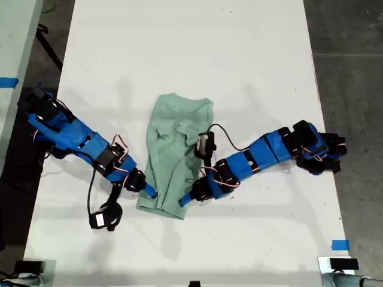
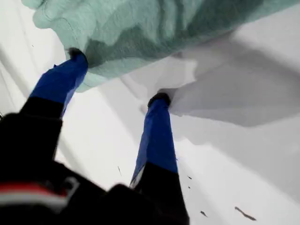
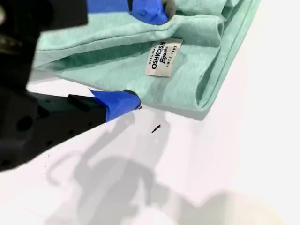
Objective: Fold t-shirt
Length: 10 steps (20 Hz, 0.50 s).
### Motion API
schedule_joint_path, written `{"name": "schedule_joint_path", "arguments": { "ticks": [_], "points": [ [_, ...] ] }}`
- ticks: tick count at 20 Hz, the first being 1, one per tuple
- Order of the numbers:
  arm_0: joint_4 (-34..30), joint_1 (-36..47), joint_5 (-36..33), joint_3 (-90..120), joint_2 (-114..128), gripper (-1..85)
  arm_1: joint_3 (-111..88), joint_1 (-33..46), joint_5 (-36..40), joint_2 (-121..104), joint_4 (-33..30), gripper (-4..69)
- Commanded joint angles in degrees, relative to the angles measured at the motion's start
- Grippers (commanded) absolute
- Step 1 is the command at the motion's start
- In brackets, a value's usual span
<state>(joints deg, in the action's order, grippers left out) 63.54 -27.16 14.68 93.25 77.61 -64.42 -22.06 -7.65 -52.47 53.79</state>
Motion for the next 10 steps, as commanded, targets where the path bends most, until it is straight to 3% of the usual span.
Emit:
{"name": "schedule_joint_path", "arguments": {
  "ticks": [1, 10],
  "points": [
    [1.14, -0.79, 0.62, -2.37, 3.60, 31.0, 2.46, 0.62, 0.70, -0.26, 1.93, 31.8],
    [-5.45, -0.35, 1.14, -3.08, -8.96, 31.4, 8.96, 2.29, 2.55, 4.57, 1.67, 31.7]
  ]
}}
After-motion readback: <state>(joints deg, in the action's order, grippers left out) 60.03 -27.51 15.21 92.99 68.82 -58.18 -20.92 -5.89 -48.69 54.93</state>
